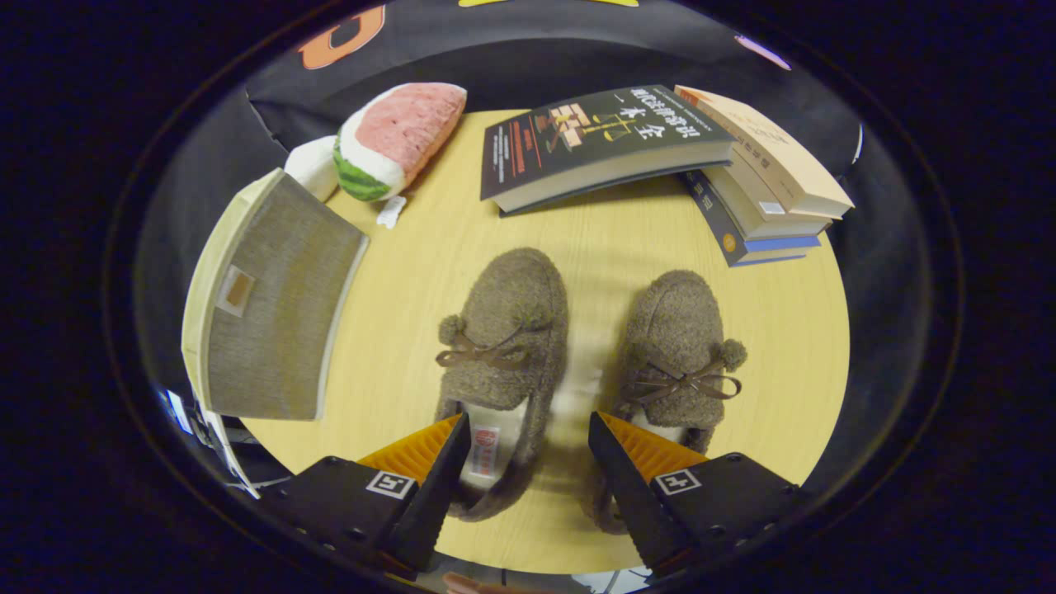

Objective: Open the storage box then place both shoes into the box .Put the left shoe in first, then the right shoe, with the right side of both shoes facing outward in a uniform manner.

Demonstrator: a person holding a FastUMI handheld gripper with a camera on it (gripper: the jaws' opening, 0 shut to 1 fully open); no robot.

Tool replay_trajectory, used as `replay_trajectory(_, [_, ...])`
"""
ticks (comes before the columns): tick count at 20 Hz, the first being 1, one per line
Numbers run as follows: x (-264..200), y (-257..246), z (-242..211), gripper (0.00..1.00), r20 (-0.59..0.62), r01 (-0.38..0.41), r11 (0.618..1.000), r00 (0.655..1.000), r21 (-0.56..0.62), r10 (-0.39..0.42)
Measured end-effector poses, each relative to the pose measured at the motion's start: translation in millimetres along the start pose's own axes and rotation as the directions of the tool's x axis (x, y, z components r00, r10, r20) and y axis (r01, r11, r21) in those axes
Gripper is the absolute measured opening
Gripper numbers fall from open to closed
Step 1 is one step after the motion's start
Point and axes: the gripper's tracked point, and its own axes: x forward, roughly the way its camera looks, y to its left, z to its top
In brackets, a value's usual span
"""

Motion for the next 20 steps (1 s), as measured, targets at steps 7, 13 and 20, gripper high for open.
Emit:
replay_trajectory(7, [27.3,4.8,1.8,0.43,-0.007,-0.009,0.998,1.000,0.054,0.010])
replay_trajectory(13, [30.9,17.2,-2.2,0.17,-0.022,-0.110,0.990,0.993,0.093,0.112])
replay_trajectory(20, [11.1,16.2,-15.1,0.01,-0.021,-0.136,0.978,0.990,0.158,0.141])
